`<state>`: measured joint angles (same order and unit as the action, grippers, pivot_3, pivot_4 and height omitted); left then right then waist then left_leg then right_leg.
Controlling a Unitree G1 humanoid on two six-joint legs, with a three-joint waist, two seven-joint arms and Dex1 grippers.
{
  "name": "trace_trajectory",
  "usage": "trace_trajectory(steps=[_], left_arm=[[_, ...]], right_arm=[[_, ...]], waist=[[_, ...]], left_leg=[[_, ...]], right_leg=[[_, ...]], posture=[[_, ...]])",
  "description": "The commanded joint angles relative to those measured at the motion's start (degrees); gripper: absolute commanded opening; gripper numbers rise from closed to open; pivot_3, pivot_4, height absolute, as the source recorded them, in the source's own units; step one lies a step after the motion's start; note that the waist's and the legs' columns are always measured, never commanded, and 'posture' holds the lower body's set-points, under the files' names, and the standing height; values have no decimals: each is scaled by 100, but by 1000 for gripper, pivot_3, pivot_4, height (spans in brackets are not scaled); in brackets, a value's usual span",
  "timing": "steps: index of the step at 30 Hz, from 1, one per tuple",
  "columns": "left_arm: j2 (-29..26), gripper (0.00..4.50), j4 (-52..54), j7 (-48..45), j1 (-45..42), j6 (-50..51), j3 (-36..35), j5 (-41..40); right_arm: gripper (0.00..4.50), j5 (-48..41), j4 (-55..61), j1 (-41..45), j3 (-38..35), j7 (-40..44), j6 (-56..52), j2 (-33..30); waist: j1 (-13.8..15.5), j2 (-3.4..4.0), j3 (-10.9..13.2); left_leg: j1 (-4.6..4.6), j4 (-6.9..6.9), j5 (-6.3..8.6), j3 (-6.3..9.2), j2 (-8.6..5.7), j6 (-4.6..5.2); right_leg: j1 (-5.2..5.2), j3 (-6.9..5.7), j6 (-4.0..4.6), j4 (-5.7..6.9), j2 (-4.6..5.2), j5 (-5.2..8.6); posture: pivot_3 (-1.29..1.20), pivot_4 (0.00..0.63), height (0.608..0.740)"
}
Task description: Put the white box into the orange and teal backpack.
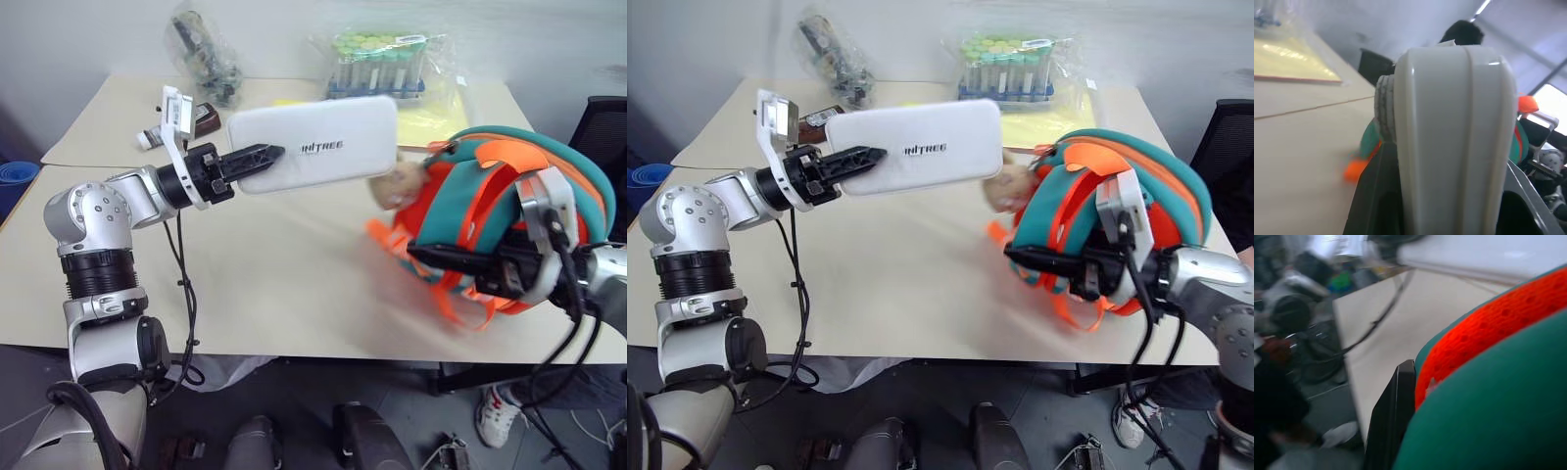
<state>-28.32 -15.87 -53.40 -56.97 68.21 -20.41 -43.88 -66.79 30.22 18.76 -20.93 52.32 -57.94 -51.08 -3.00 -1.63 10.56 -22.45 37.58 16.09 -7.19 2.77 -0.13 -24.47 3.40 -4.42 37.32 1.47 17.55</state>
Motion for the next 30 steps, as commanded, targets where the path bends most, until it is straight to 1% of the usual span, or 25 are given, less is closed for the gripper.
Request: trace_trajectory(steps=[1,4,6,8,11,14,16,19,22,25,27,28,30], left_arm=[[-120,1235,389,-284,-147,-209,-96,-395],[-181,1235,659,-510,-25,-383,44,-494],[-272,1235,597,-633,-72,-492,37,-533],[-372,1235,523,-781,-105,-651,99,-504],[-557,1235,377,-1064,0,-1435,527,45],[-709,1235,-56,-1350,-39,-1855,734,280],[-793,1235,-44,-1657,4,-2115,969,415],[-662,1235,-262,-1679,-120,-2703,1227,776],[-605,1235,-382,-1927,-230,-2946,1433,899],[-507,1235,-532,-2020,-281,-3564,1748,1306],[-474,1235,-601,-2172,-290,-3802,1881,1443],[-479,1235,-594,-2298,-280,-3863,1956,1479],[-485,1235,-624,-2523,-269,-4147,2154,1668]], right_arm=[[9,-561,293,-185,-393,288,-97,-327],[9,-862,366,-447,-579,488,-153,-626],[9,-808,364,-604,-631,593,-99,-770],[9,-737,268,-635,-592,516,-40,-811],[9,-693,209,-644,-531,521,17,-849],[9,-753,194,-638,-546,520,20,-876],[9,-812,151,-601,-547,490,-3,-885],[9,-828,127,-598,-534,511,-9,-918],[9,-837,133,-623,-543,528,-16,-934],[9,-823,127,-674,-572,547,-9,-960],[9,-868,119,-689,-605,537,-16,-980],[9,-883,112,-691,-616,517,-16,-980],[9,-842,84,-701,-609,497,-6,-985]], waist=[[9,-1,1],[33,-7,4],[41,-7,4],[29,-8,5],[29,-8,5],[42,-9,5],[42,-9,5],[83,-9,5],[128,-9,5],[141,-9,5],[144,-9,5],[145,-9,5],[142,-9,5]], left_leg=[[-1,1,0,2,-2,2],[-17,4,0,16,-4,7],[-21,5,0,20,-3,7],[-21,6,0,21,-1,7],[-20,7,-1,21,-2,6],[-20,7,-1,22,-4,7],[-25,8,-1,23,-3,9],[-37,11,1,29,-2,12],[-53,30,8,33,0,25],[-67,43,15,34,-1,36],[-68,44,17,34,-2,40],[-68,45,30,34,-3,62],[-69,47,35,34,-1,71]], right_leg=[[1,2,0,0,2,0],[0,2,0,-8,6,0],[-1,1,0,-12,5,0],[-2,1,0,-11,3,0],[-4,2,0,-8,2,0],[-3,1,0,-9,3,0],[-6,1,0,-10,3,0],[-9,-5,0,-20,3,0],[-14,-7,0,-20,3,0],[-19,-9,-2,-21,5,-1],[-17,-9,-4,-27,6,-2],[-16,-9,-4,-27,7,-2],[-17,-9,-5,-26,6,-2]], posture=[[0,150,740],[0,150,740],[0,150,740],[0,150,740],[0,150,740],[0,150,740],[0,150,740],[0,150,740],[0,150,740],[0,150,740],[0,150,740],[0,150,740],[0,150,740]])
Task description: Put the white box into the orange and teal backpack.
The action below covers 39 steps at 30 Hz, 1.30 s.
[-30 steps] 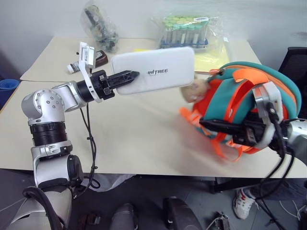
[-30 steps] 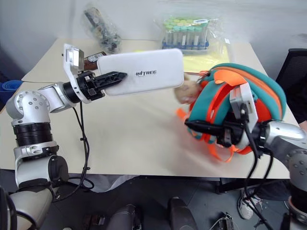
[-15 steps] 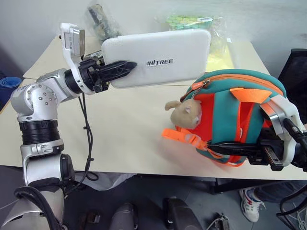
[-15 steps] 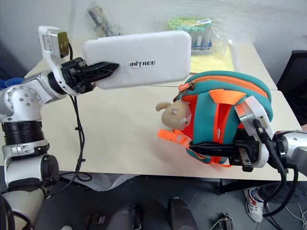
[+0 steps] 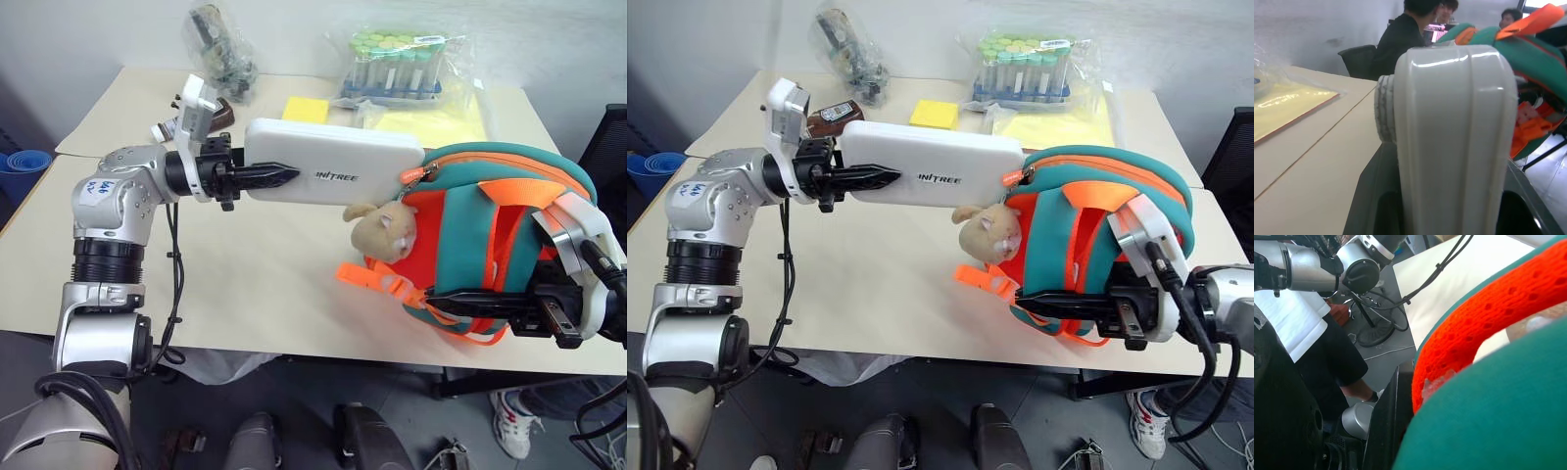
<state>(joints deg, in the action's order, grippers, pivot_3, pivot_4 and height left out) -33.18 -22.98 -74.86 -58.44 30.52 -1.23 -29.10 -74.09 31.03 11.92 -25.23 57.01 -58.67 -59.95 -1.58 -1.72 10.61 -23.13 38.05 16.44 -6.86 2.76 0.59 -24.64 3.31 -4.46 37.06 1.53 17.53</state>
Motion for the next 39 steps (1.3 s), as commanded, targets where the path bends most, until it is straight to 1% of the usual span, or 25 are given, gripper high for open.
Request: trace_trajectory(steps=[1,4,9,13,17,20,25,27,30,36,39], left_arm=[[9,1235,23,-476,-138,-603,356,342],[71,1235,-154,-698,-231,-915,517,534],[352,1235,-398,-903,-546,-1364,761,807],[744,1235,-762,-930,-868,-1732,931,1055],[1422,1235,-1137,-764,-1149,-2283,1226,1429],[1911,1235,-1485,-423,-1280,-2607,1350,1752],[2452,1235,-2024,-42,-1412,-3398,1742,2496],[2451,1235,-2291,-44,-1563,-3730,1756,2675],[2302,1235,-2728,-42,-1819,-3736,1557,2699],[2080,1235,-3056,-445,-1894,-4067,1562,2774],[1771,1235,-3291,-498,-2129,-4108,1416,2763]], right_arm=[[9,-58,-11,-32,-167,41,80,-108],[9,43,-51,-39,-125,76,109,-125],[9,113,-238,144,-7,-23,126,-56],[9,239,-190,173,123,64,174,-40],[9,363,-125,244,315,25,277,39],[9,371,-94,318,396,-60,316,104],[9,377,24,289,423,-192,349,183],[9,387,70,247,402,-246,350,184],[9,333,158,119,261,-231,338,120],[9,141,348,-99,8,-172,303,14],[9,-43,451,-173,-216,-56,281,-121]], waist=[[1,0,0],[4,0,0],[23,0,0],[26,-1,0],[64,-1,0],[137,-1,-1],[176,-2,-1],[181,-3,-2],[175,-3,-2],[150,-3,-2],[144,-3,-2]], left_leg=[[0,0,0,0,0,0],[0,1,0,1,0,1],[-3,11,4,2,-3,9],[-8,13,6,2,-4,14],[-11,15,7,3,-4,16],[-12,19,11,2,-7,23],[-14,22,14,2,-7,28],[-14,22,14,2,-9,29],[-14,22,15,2,-8,31],[-12,22,16,1,-6,32],[-13,23,16,1,-5,32]], right_leg=[[0,0,0,1,0,0],[0,-1,0,0,0,0],[5,-2,-3,-1,1,-1],[5,-2,-6,-8,1,-3],[4,-2,-7,-8,0,-4],[5,0,-12,-14,-1,-6],[6,2,-14,-17,1,-8],[7,2,-15,-19,1,-8],[7,2,-16,-19,1,-9],[7,1,-16,-14,-2,-9],[5,1,-16,-12,-3,-9]], posture=[[0,150,740],[0,150,740],[0,150,740],[0,150,740],[0,150,740],[0,150,740],[0,150,740],[0,150,740],[0,150,740],[0,150,740],[0,150,740]])
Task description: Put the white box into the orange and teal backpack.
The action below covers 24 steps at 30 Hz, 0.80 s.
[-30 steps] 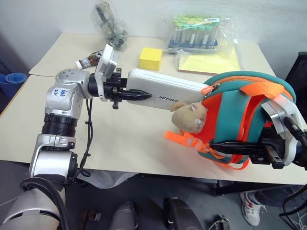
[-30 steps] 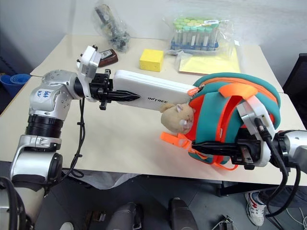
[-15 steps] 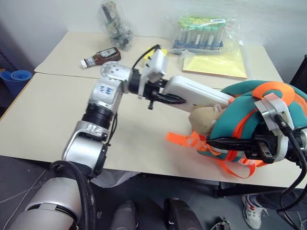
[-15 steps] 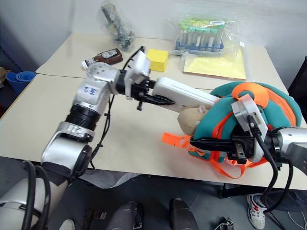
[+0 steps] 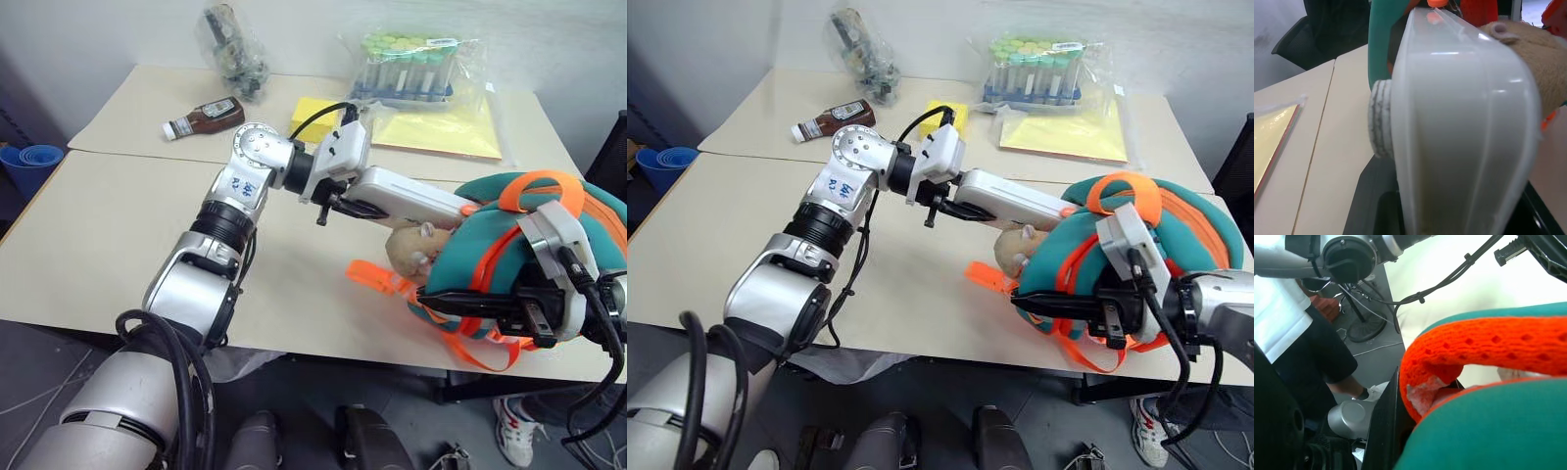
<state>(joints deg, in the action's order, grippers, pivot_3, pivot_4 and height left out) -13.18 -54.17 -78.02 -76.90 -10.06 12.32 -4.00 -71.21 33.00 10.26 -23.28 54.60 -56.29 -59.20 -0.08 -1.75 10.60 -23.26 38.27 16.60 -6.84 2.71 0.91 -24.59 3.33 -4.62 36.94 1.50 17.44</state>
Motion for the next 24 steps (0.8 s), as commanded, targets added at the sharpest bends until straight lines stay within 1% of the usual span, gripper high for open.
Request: trace_trajectory(steps=[1,4,7,9,12,18,21,24], left_arm=[[-340,1235,-273,-237,-373,-15,-4,216],[-625,1235,-485,-552,-530,15,-112,139],[-686,1235,-565,-670,-550,-101,-97,189],[-565,1235,-551,-599,-525,-183,-71,218],[-242,1235,-472,-486,-519,-269,-85,179],[361,1235,-532,-246,-775,-16,-426,-118],[475,1235,-671,-254,-953,311,-718,-316],[495,1235,-746,-552,-1011,698,-843,-440]], right_arm=[[9,-399,283,-45,-499,222,28,-245],[9,-548,319,-183,-765,319,-6,-387],[9,-621,305,-276,-929,358,7,-471],[9,-647,307,-302,-946,350,24,-483],[9,-569,350,-308,-827,334,93,-474],[9,-464,366,-301,-657,328,156,-446],[9,-343,428,-418,-628,372,185,-421],[9,-284,458,-484,-634,382,225,-415]], waist=[[-17,0,0],[-45,0,0],[-55,0,0],[-40,0,0],[5,0,0],[16,-1,0],[1,-1,1],[-59,0,1]], left_leg=[[0,0,0,0,0,0],[1,-3,0,-2,2,0],[3,-4,0,-2,4,0],[2,-3,0,-1,4,0],[0,0,0,-1,1,0],[-6,3,3,-2,-5,5],[-6,5,3,-2,-5,5],[-4,2,3,-5,-2,5]], right_leg=[[-1,0,0,0,-1,0],[-2,0,0,0,-5,0],[-2,0,1,2,-7,0],[-2,-1,1,4,-5,0],[-1,0,1,1,-1,0],[-2,0,-1,-5,-1,0],[-3,0,-2,-2,-6,-1],[-10,1,-2,7,-11,-1]], posture=[[0,150,740],[0,150,740],[0,150,740],[0,150,740],[0,150,740],[0,150,740],[0,150,740],[0,150,740]])
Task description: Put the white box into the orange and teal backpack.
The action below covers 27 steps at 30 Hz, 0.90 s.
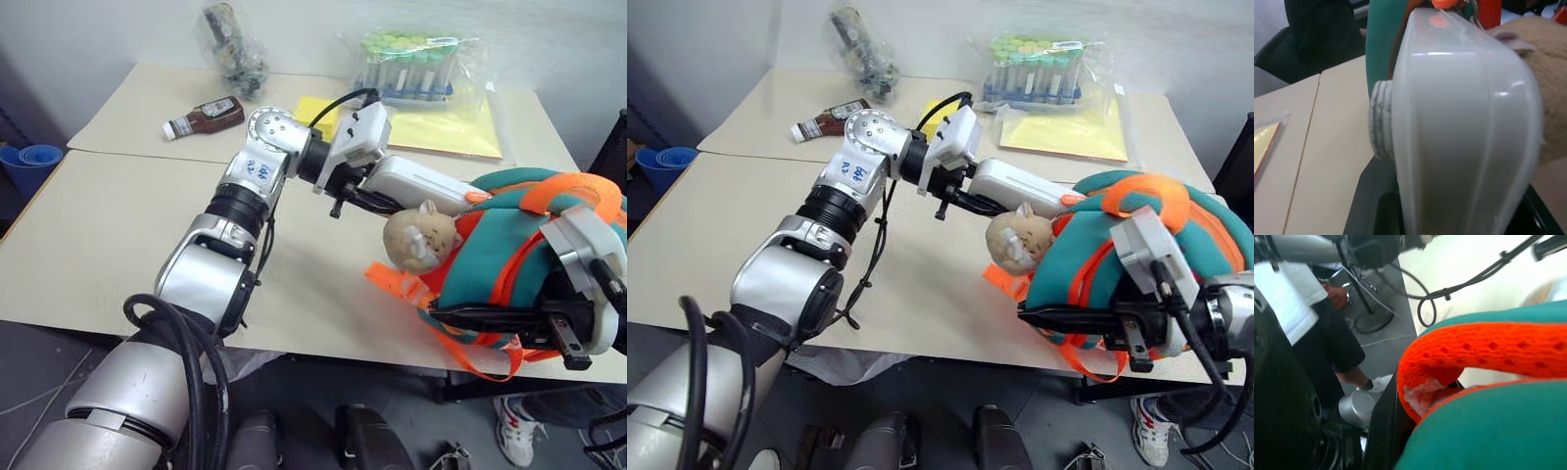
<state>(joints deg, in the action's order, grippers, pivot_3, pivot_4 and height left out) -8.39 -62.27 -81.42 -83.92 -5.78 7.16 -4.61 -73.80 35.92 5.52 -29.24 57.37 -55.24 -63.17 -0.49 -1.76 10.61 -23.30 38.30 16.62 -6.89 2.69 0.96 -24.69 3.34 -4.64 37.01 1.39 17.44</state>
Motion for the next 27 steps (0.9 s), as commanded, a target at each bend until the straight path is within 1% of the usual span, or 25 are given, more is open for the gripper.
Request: trace_trajectory(steps=[1,3,5,10,15,19,20,23,27], left_arm=[[30,1235,92,-385,-244,267,-263,-331],[126,1235,191,-621,-57,131,-51,-164],[303,1235,301,-661,150,-100,186,32],[875,1235,342,-236,386,-584,597,421],[1390,1235,237,89,301,-609,684,526],[1519,1235,212,203,229,-479,584,485],[1438,1961,265,79,232,-368,512,398],[1252,2855,366,-138,263,-203,414,299],[578,3978,542,-547,379,-30,300,223]], right_arm=[[9,-26,169,-23,-48,104,135,-22],[9,-19,173,-31,-50,98,157,-21],[9,2,184,-26,-39,76,177,-7],[9,-12,260,-1,24,-54,204,56],[9,0,348,-24,86,-261,263,172],[9,19,383,-63,127,-485,325,277],[0,42,383,-94,123,-545,338,323],[0,66,377,-161,114,-647,372,389],[0,106,353,-253,151,-796,458,495]], waist=[[-45,2,0],[-72,1,0],[-89,2,-1],[-88,2,0],[-95,2,0],[-112,2,0],[-115,2,0],[-122,3,-1],[-134,3,-1]], left_leg=[[1,0,0,0,0,-1],[5,-1,-2,2,2,-4],[5,-2,-4,5,2,-6],[3,2,-4,6,-1,-6],[4,1,-3,7,-3,-4],[6,0,-3,7,-1,-4],[6,0,-3,7,0,-4],[7,0,-3,7,0,-4],[10,0,-3,6,3,-5]], right_leg=[[-2,-1,0,3,-2,0],[-2,-2,1,8,-7,0],[-1,-1,1,9,-6,1],[2,8,1,5,5,0],[4,10,1,2,3,0],[3,11,1,5,-1,0],[3,12,1,5,-4,0],[3,11,1,8,-9,1],[2,11,1,11,-8,0]], posture=[[0,150,740],[0,150,740],[0,150,740],[0,150,740],[0,150,740],[0,150,740],[0,150,740],[0,150,740],[0,150,740]])
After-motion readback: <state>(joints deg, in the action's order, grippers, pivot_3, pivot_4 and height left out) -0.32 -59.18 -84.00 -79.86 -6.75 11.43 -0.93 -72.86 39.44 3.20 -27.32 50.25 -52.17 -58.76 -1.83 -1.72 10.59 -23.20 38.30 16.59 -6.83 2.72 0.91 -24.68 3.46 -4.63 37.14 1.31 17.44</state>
